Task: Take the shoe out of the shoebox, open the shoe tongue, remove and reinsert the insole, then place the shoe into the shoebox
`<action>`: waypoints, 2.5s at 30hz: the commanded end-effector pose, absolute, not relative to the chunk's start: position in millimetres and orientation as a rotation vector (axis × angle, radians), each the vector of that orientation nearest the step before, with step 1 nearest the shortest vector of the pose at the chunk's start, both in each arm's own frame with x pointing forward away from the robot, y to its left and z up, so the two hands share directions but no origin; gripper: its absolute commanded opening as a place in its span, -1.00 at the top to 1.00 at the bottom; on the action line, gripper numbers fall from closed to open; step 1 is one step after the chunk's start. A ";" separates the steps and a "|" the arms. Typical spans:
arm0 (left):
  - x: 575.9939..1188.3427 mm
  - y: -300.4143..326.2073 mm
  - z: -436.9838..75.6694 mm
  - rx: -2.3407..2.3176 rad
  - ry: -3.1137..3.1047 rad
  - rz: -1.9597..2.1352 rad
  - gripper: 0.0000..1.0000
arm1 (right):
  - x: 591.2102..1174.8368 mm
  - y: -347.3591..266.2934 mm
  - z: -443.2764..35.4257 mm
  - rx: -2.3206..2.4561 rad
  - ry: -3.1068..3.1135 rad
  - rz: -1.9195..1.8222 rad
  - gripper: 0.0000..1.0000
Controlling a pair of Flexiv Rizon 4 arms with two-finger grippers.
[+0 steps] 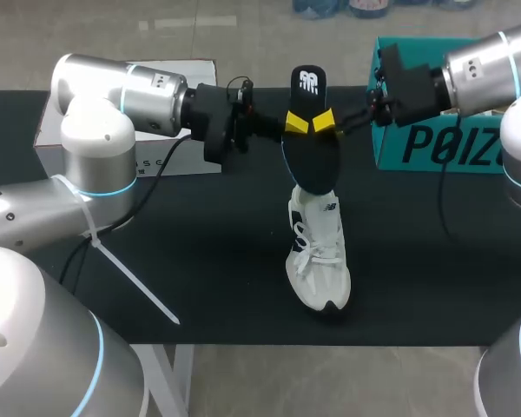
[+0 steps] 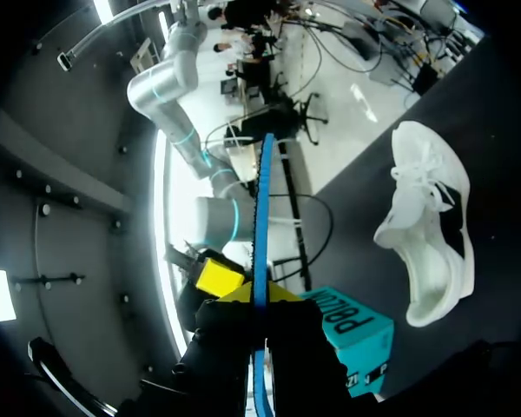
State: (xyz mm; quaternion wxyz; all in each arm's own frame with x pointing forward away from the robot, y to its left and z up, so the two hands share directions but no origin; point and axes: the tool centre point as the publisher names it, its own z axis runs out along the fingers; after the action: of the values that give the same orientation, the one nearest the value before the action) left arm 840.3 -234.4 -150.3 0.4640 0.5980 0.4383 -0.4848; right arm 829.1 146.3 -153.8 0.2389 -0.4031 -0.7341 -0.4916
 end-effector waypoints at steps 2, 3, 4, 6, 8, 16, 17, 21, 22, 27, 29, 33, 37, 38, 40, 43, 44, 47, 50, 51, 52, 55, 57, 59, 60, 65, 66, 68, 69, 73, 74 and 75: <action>839.9 -235.0 -150.9 1.467 1.075 -1.189 1.00 | 829.1 150.0 -156.5 -1.100 -2.005 -1.354 1.00; 839.9 -235.0 -150.9 1.467 1.075 -1.189 1.00 | 828.8 150.0 -156.5 -1.100 -2.005 -1.354 1.00; 839.9 -235.0 -150.9 1.467 1.075 -1.189 1.00 | 828.6 150.1 -156.5 -1.100 -2.004 -1.355 1.00; 839.9 -235.0 -150.9 1.467 1.075 -1.189 1.00 | 827.7 149.6 -156.2 -1.100 -2.004 -1.356 1.00; 839.9 -235.0 -150.9 1.467 1.075 -1.189 1.00 | 826.8 148.8 -155.7 -1.100 -2.005 -1.358 1.00; 839.9 -235.0 -150.9 1.467 1.075 -1.189 1.00 | 824.1 147.2 -154.1 -1.103 -2.007 -1.363 1.00; 839.9 -235.0 -150.9 1.467 1.075 -1.189 1.00 | 823.6 147.2 -154.0 -1.103 -2.006 -1.364 1.00; 839.9 -235.0 -150.9 1.467 1.075 -1.189 0.33 | 822.0 148.4 -153.1 -1.099 -2.006 -1.367 1.00; 839.9 -235.0 -150.9 1.467 1.075 -1.189 -0.11 | 821.8 149.0 -152.9 -1.098 -2.006 -1.368 1.00; 839.4 -233.3 -148.2 1.525 1.139 -1.218 -1.00 | 820.3 153.1 -151.9 -1.089 -2.006 -1.370 1.00; 838.9 -228.1 -146.6 1.541 1.204 -1.242 -1.00 | 819.6 154.5 -152.1 -1.086 -2.007 -1.368 1.00; 832.8 -209.8 -146.6 1.573 1.382 -1.302 -1.00 | 818.4 155.6 -152.7 -1.085 -2.009 -1.366 1.00; 817.7 -176.1 -145.8 1.563 1.566 -1.334 -1.00 | 815.3 156.1 -154.2 -1.095 -2.016 -1.365 1.00; 813.5 -167.5 -146.0 1.546 1.604 -1.335 -1.00 | 814.4 155.9 -154.8 -1.096 -2.017 -1.365 1.00; 804.9 -151.9 -147.7 1.451 1.654 -1.384 -1.00 | 812.1 154.4 -156.2 -1.105 -2.021 -1.363 1.00; 789.3 -136.7 -151.1 1.394 1.738 -1.408 -1.00 | 808.1 150.4 -158.9 -1.118 -2.025 -1.359 1.00; 784.5 -132.9 -151.9 1.366 1.740 -1.424 -1.00 | 807.3 149.1 -160.0 -1.121 -2.025 -1.359 1.00; 770.6 -123.2 -155.3 1.319 1.768 -1.459 -1.00 | 806.0 147.4 -161.3 -1.132 -2.023 -1.358 1.00; 761.6 -114.1 -157.2 1.288 1.817 -1.469 -1.00 | 805.3 146.6 -161.4 -1.139 -2.022 -1.359 1.00; 760.0 -111.9 -157.0 1.281 1.820 -1.473 -1.00 | 804.8 146.2 -160.8 -1.139 -2.022 -1.361 1.00; 758.8 -109.1 -156.6 1.269 1.835 -1.469 -1.00 | 804.5 146.1 -160.4 -1.141 -2.024 -1.363 1.00; 757.9 -103.4 -154.4 1.275 1.861 -1.450 -1.00 | 803.3 145.5 -159.1 -1.144 -2.026 -1.368 1.00; 758.2 -99.8 -152.6 1.276 1.871 -1.440 -1.00 | 802.7 145.5 -158.6 -1.144 -2.026 -1.372 1.00; 758.1 -96.2 -151.2 1.275 1.897 -1.425 -1.00 | 802.5 145.6 -158.5 -1.145 -2.028 -1.373 1.00; 757.8 -94.0 -150.6 1.270 1.907 -1.421 -1.00 | 802.5 145.6 -158.5 -1.145 -2.027 -1.375 1.00; 750.2 -72.4 -149.6 1.165 2.034 -1.389 -1.00 | 801.7 146.1 -158.0 -1.135 -2.024 -1.383 1.00; 748.3 -67.0 -149.4 1.132 2.049 -1.389 -1.00 | 801.5 146.9 -158.0 -1.130 -2.024 -1.383 1.00; 744.7 -56.6 -148.2 1.096 2.099 -1.369 -1.00 | 801.7 148.4 -158.1 -1.123 -2.026 -1.382 1.00; 743.4 -51.9 -147.3 1.072 2.107 -1.358 -1.00 | 801.9 149.0 -158.2 -1.121 -2.026 -1.382 1.00; 738.8 -41.2 -144.1 1.029 2.105 -1.341 -1.00 | 803.3 152.6 -158.2 -1.104 -2.033 -1.371 1.00; 737.8 -40.4 -143.6 1.029 2.104 -1.341 -1.00 | 803.4 153.2 -158.0 -1.102 -2.034 -1.371 1.00; 737.3 -40.0 -143.1 1.029 2.102 -1.338 -1.00 | 803.6 153.7 -157.8 -1.101 -2.034 -1.370 1.00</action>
State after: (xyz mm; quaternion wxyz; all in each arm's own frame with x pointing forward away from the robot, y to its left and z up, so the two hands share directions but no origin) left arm 750.6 -46.3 -146.1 0.1977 0.3842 0.7409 -0.5142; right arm 799.8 150.2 -157.6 0.2236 -0.3996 -0.7358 -0.4989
